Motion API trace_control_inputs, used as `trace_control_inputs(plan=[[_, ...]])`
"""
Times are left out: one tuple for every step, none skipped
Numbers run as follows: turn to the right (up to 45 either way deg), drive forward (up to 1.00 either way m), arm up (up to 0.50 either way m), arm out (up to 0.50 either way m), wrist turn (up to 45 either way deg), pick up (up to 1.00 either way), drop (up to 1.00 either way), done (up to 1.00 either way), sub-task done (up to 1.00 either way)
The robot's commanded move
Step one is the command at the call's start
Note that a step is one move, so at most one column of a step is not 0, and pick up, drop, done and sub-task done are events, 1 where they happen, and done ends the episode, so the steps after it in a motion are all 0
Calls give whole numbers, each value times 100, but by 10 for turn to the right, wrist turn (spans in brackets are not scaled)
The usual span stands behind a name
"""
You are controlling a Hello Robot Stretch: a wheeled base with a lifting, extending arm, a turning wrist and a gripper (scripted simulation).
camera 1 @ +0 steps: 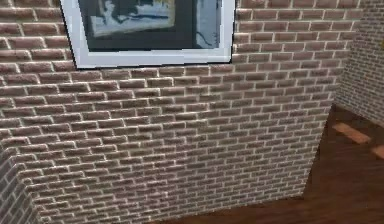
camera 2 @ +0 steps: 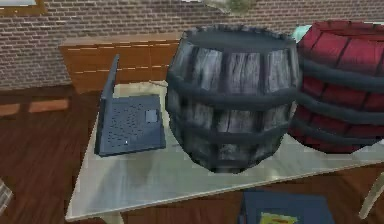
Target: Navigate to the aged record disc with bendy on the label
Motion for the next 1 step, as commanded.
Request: trace_control_inputs(plan=[[-450,0,0,0,0,0,0,0,0]])
